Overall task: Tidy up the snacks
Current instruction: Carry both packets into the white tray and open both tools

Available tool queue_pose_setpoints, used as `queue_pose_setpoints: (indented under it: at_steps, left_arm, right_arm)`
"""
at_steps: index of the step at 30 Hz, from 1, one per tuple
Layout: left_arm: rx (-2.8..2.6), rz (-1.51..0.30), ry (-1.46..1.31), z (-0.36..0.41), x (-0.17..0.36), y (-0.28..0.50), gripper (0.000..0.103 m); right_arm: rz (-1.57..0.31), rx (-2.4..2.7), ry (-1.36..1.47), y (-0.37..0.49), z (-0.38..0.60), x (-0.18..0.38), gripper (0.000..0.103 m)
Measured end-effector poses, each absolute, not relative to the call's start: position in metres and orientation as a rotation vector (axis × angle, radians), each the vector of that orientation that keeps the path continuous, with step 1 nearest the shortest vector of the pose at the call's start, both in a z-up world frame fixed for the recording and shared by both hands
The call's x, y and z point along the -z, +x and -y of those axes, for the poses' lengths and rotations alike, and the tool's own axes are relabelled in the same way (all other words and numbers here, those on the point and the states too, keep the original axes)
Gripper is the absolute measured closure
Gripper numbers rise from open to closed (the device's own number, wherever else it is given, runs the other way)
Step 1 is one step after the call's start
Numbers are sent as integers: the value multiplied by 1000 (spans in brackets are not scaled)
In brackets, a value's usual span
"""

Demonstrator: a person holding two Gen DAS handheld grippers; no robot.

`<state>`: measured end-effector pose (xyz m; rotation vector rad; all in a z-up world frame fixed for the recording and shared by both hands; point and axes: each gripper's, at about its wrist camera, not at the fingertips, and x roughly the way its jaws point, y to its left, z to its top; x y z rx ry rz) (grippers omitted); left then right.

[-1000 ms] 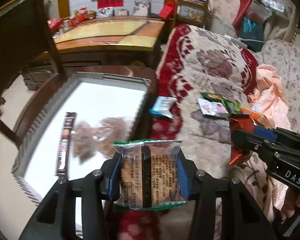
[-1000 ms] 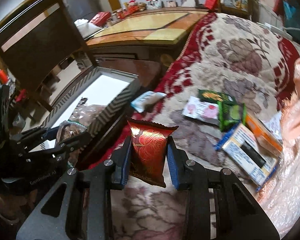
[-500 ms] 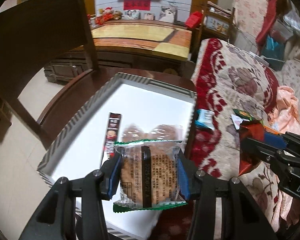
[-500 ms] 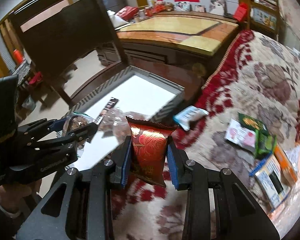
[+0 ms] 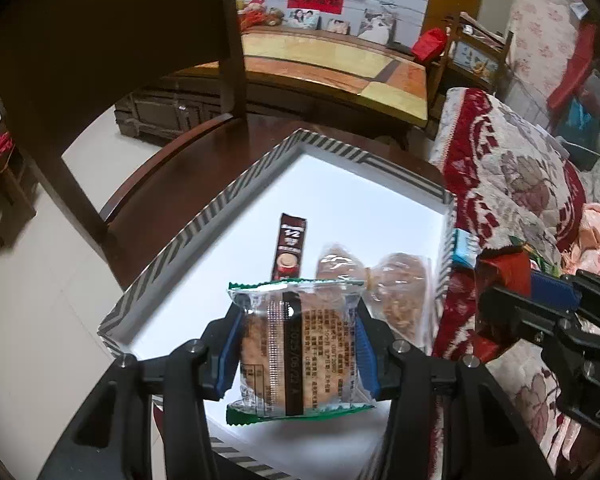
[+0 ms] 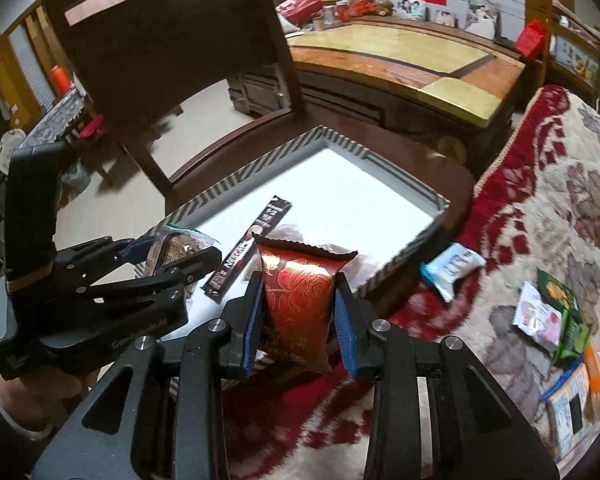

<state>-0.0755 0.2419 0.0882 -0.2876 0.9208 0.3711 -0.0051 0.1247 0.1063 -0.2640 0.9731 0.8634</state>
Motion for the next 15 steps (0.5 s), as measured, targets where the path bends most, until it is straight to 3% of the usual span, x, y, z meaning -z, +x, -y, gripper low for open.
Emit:
queue_pose_setpoints:
  at_steps: [15]
  left_arm:
    - [-426, -956, -344, -271, -66, -78, 52]
  right_arm:
    - [-1067, -930, -270, -7, -163, -75, 71]
